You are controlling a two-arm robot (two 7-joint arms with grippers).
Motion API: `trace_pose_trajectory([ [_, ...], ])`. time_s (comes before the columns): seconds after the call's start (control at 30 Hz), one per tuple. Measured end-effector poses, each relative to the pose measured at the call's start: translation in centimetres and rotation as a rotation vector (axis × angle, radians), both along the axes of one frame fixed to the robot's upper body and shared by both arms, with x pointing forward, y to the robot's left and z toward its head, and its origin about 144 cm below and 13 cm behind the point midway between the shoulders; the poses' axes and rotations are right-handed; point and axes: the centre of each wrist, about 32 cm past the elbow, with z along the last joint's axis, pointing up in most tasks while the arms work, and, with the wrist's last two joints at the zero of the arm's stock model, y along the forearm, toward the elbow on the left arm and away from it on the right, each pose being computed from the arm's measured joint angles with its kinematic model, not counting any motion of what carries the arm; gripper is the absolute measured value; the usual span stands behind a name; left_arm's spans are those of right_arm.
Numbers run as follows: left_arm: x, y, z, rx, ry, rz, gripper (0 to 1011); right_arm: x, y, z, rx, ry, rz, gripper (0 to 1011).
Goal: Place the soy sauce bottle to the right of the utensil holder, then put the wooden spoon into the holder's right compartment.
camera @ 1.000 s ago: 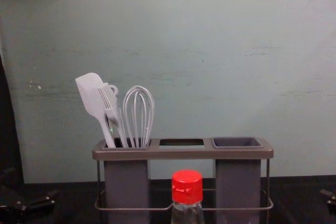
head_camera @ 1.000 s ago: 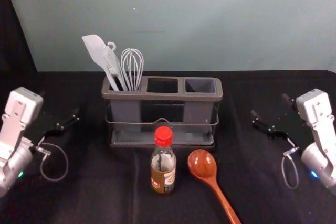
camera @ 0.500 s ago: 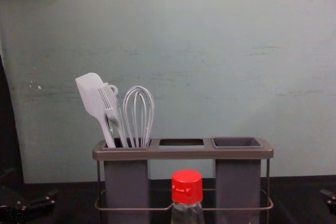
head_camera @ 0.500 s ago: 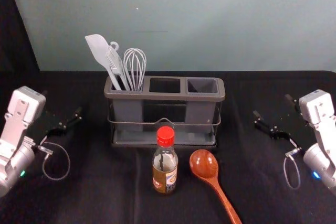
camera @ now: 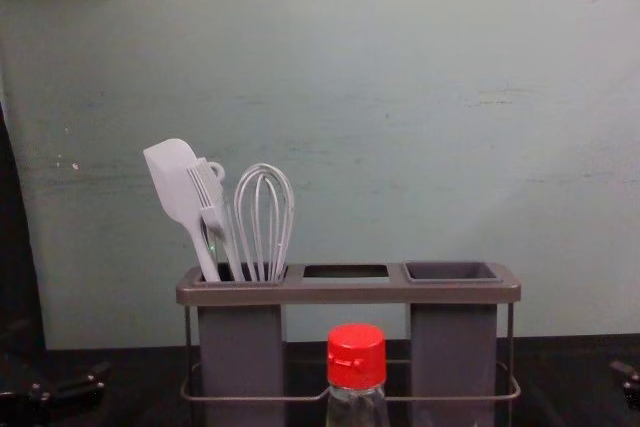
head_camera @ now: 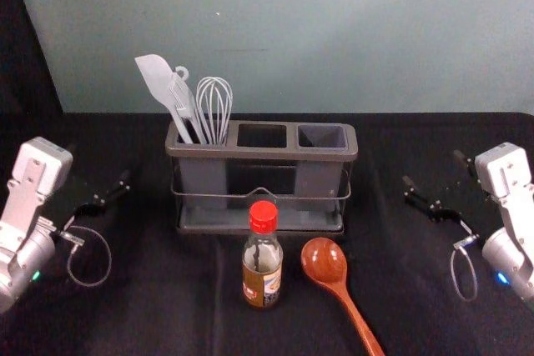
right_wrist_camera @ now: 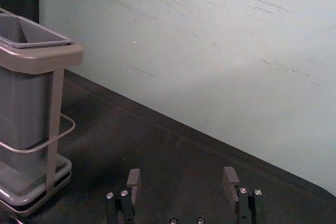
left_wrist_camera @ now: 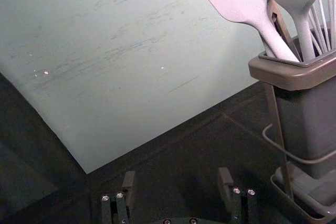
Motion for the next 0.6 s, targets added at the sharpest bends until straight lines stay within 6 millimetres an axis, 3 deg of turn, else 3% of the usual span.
trace_pose_trajectory([
  [0.6, 0.0, 0.0, 0.0, 0.0, 0.0, 0.0, 1011, 0.0, 0.0, 0.0, 0.0, 0.0, 0.0, 1002],
])
